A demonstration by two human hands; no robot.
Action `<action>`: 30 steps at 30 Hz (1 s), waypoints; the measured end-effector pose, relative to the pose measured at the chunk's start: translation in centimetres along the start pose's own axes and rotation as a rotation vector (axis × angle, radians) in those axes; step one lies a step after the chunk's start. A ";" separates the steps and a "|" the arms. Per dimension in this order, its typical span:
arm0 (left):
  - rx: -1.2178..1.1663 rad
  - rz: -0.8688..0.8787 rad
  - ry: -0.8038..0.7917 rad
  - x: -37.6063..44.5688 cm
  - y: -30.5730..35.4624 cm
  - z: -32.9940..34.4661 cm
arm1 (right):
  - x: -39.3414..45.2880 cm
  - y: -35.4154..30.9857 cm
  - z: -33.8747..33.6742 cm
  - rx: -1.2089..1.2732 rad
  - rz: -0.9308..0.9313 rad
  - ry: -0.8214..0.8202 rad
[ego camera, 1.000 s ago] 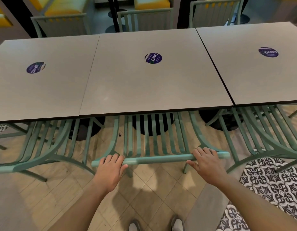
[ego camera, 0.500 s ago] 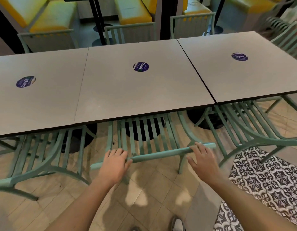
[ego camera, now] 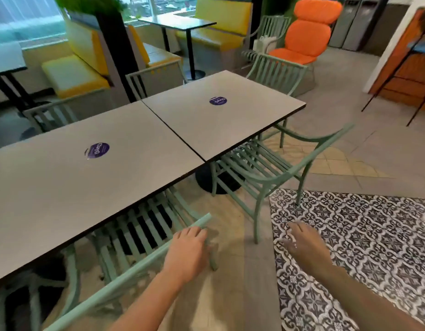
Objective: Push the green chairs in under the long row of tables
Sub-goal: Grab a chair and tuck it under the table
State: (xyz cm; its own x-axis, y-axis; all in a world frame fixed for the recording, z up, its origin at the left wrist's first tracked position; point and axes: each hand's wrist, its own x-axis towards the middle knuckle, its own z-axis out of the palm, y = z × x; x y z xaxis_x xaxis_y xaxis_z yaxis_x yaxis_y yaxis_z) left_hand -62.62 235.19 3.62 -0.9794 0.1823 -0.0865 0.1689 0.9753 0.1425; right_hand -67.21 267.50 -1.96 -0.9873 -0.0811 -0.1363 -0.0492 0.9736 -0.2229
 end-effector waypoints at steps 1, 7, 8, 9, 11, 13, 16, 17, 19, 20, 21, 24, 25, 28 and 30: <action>0.005 0.010 -0.013 1.5 1.7 -0.3 | 0.6 1.9 -0.9 0.021 0.022 0.010; 0.063 0.069 -0.048 12.6 13.7 -1.8 | 4.3 13.6 -7.3 0.058 0.067 0.033; 0.060 0.074 -0.045 14.4 15.9 -2.1 | 5.0 15.5 -8.5 0.059 0.067 0.046; 0.054 0.085 -0.038 16.4 18.0 -2.4 | 5.8 17.2 -9.8 0.055 0.072 0.064; 0.064 0.115 -0.035 19.8 21.8 -2.9 | 7.7 20.3 -12.0 0.046 0.075 0.094; 0.071 0.132 -0.035 22.7 24.2 -3.1 | 9.9 22.2 -13.6 0.027 0.052 0.105; 0.098 0.130 -0.037 27.4 26.4 -2.7 | 13.7 24.2 -15.0 0.010 0.005 0.137; 0.103 0.127 -0.041 28.6 26.7 -2.5 | 14.8 24.3 -15.4 0.010 -0.013 0.148; 0.124 0.117 -0.052 32.7 28.0 -1.4 | 18.3 25.9 -15.9 0.008 -0.030 0.146; 0.124 0.102 -0.062 34.5 28.5 -0.7 | 19.8 26.6 -15.9 0.003 -0.047 0.135; 0.113 0.088 -0.067 36.2 29.1 0.1 | 21.1 27.3 -15.9 0.001 -0.062 0.124; 0.101 0.050 -0.094 41.6 30.5 1.9 | 25.8 30.1 -16.2 -0.008 -0.079 0.101; 0.096 0.042 -0.112 42.4 30.8 2.2 | 26.8 30.7 -16.3 -0.016 -0.093 0.079; 0.088 0.022 -0.124 44.6 31.5 3.2 | 30.5 32.8 -16.6 -0.028 -0.116 0.058; 0.074 -0.014 -0.163 45.7 31.7 3.4 | 32.3 33.5 -16.7 -0.009 -0.141 0.008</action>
State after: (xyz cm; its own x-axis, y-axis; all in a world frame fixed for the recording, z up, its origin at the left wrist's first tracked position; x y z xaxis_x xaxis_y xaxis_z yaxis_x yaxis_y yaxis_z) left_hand -101.64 274.85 0.84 -0.9519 0.1804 -0.2478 0.1688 0.9833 0.0675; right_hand -103.23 301.07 2.27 -0.9717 -0.2156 -0.0962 -0.1890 0.9545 -0.2308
